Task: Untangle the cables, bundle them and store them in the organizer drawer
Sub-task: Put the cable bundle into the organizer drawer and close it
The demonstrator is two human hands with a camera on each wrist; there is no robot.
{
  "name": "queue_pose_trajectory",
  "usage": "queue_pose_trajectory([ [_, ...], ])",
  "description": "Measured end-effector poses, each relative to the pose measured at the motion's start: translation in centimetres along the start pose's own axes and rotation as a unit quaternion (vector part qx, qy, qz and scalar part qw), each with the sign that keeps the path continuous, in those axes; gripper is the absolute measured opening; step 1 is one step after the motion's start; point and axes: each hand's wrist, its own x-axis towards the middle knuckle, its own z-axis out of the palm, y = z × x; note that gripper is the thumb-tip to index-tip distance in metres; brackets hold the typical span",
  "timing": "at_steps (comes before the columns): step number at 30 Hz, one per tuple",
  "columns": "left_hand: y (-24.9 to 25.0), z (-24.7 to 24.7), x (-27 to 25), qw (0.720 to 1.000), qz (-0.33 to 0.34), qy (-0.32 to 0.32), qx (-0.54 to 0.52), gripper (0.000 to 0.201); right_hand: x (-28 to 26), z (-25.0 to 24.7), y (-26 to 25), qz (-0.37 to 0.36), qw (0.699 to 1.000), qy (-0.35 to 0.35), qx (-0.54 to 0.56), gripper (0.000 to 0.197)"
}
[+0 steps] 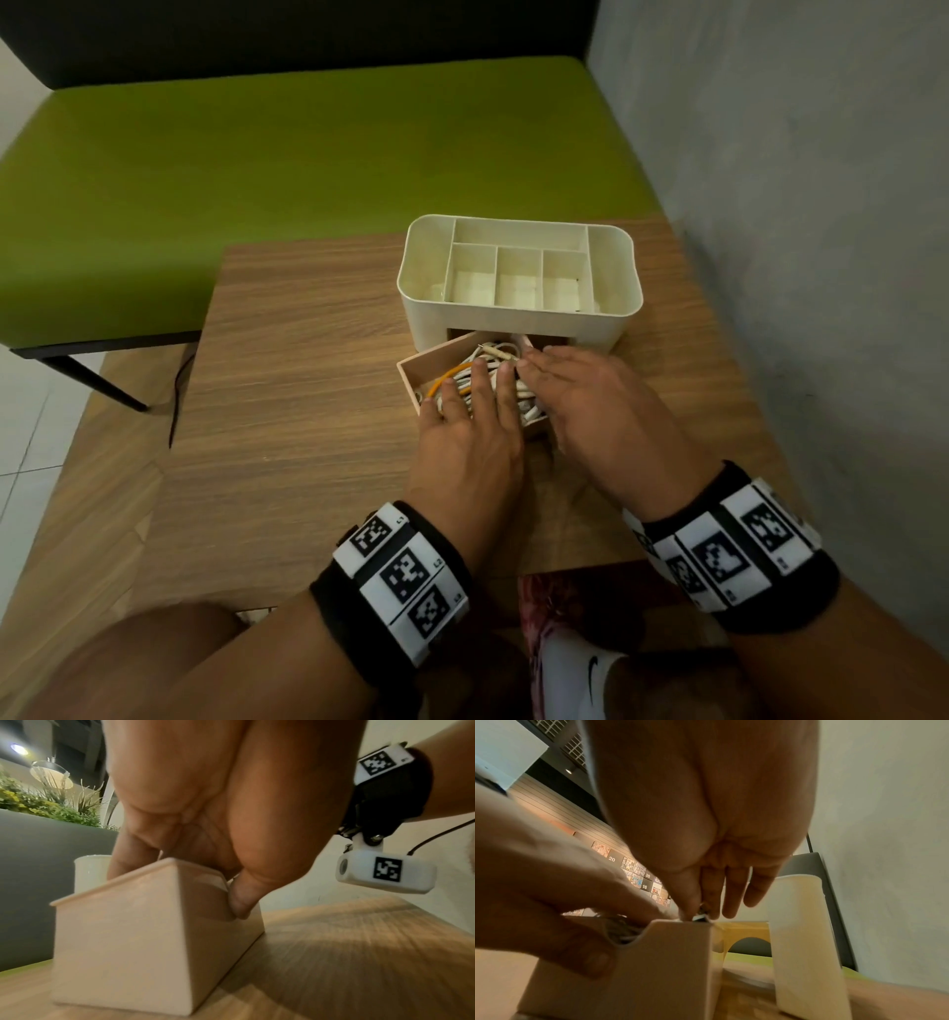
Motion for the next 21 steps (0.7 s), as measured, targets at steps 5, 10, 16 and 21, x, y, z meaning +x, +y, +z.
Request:
queue_pose_trajectory([
  [5, -0.5, -1.0, 0.7, 0.997, -0.014, -0.059, 0.049, 0.058, -0.7, 0.3, -0.9, 0.006, 1.0, 0.002, 0.021, 0.059],
  [10, -1.0, -0.5, 0.3, 0.999, 0.004, -0.037, 0.036, 0.077, -0.2, 0.6, -1.6, 0.023, 0.999, -0.047, 0.004, 0.055],
  [16, -1.2, 0.3, 0.2, 0.999, 0.029, 0.014, 0.038, 0.067, 0.1, 0.6, -1.9, 0.013, 0.999, -0.031, 0.005, 0.04],
  [21, -1.6, -0.3, -0.2, 0.998, 0.057, -0.006, 0.039, 0.075, -0.3, 1.2, -1.4, -0.03, 0.998, 0.022, 0.047, 0.039],
])
